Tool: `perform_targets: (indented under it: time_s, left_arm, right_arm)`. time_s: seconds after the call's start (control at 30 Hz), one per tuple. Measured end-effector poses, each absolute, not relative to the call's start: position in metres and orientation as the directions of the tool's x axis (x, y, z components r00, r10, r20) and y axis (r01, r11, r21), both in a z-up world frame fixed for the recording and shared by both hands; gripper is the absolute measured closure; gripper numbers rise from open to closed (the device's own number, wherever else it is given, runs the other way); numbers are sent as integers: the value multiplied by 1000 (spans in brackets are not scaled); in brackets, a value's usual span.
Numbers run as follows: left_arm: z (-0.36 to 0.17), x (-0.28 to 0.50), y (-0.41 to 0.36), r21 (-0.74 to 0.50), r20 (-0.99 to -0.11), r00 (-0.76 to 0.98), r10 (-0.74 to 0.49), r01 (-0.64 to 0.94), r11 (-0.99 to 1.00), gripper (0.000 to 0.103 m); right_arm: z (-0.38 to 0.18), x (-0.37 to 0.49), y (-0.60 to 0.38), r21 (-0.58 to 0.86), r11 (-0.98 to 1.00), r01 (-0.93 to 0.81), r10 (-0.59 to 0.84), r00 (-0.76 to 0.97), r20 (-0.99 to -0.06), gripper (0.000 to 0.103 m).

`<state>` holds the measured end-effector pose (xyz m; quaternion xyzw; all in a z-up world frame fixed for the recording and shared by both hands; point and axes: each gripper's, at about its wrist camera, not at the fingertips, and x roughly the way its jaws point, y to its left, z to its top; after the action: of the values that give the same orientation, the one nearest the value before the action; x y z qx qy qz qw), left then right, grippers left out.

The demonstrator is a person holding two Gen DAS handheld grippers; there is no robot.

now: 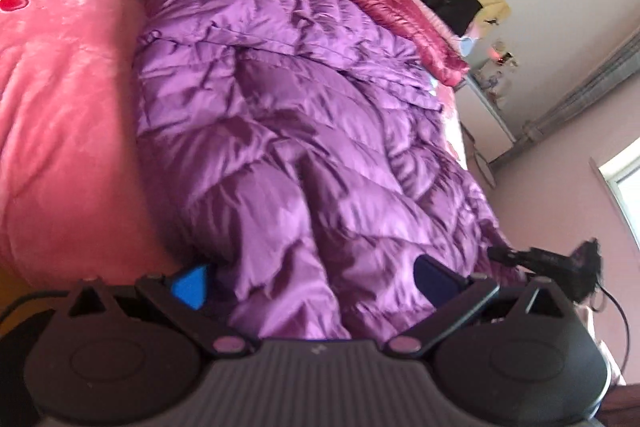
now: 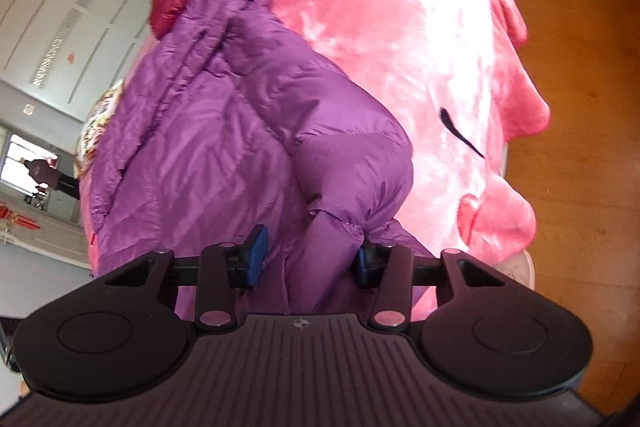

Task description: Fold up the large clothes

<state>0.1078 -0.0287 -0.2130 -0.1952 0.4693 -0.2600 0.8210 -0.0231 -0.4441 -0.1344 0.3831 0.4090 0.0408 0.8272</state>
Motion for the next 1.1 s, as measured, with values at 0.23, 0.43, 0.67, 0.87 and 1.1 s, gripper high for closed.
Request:
perform_targets:
  time_s: [0.23, 0.43, 0.67, 0.87, 1.1]
  left_arm:
    - [-223, 102, -42, -464, -731, 415, -542, 281, 840, 2]
    - [-211, 104, -47, -481, -710, 428, -559, 285, 829, 15]
    - [-191, 118, -44, -564, -637, 453, -624, 279, 778, 37]
    - [-188, 139, -45, -603, -609, 459, -646, 260, 754, 40]
    - [-183, 163, -23, -674, -545, 517, -660, 199, 712, 42]
  right_arm:
    - [-127, -23, -440, 681, 707, 190, 401, 685, -608, 49]
    - [-122, -12, -433, 669, 721, 182, 398, 681, -614, 55]
    - [-95, 9, -416, 710, 699, 86, 431, 742, -514, 72]
    - [-84, 44, -406, 787, 612, 74, 457, 780, -428, 72]
    - [-69, 98, -409, 906, 419, 60, 462, 845, -269, 72]
